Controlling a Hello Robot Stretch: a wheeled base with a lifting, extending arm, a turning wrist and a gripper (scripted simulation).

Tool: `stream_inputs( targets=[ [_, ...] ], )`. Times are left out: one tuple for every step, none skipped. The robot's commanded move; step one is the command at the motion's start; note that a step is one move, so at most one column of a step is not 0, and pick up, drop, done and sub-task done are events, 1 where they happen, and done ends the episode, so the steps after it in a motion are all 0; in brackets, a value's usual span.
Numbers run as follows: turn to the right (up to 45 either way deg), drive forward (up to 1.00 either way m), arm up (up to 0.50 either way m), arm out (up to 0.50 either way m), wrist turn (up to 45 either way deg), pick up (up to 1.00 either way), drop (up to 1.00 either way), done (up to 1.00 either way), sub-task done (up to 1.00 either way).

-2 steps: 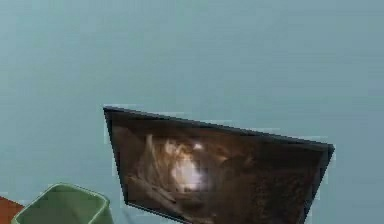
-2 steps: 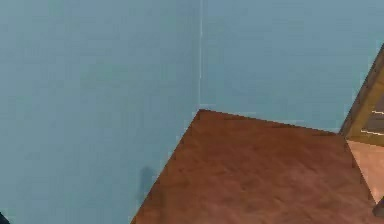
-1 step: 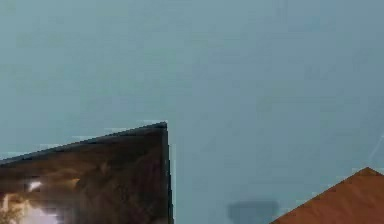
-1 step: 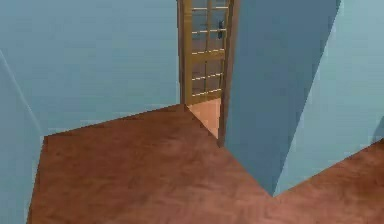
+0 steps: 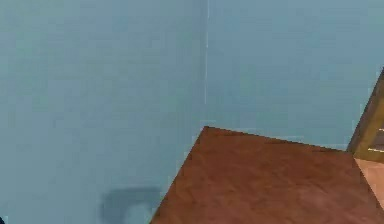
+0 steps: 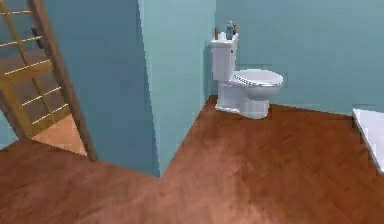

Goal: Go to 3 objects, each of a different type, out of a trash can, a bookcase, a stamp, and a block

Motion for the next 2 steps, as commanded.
stream_inputs(
  targets=[
    [39.0, 0.00, 0.00, 0.00, 0.0, 0.00, 0.00, 0.00, 0.00],
    [0.0, 1.00, 0.00, 0.00, 0.0, 0.00, 0.00, 0.00, 0.00]
  ],
)
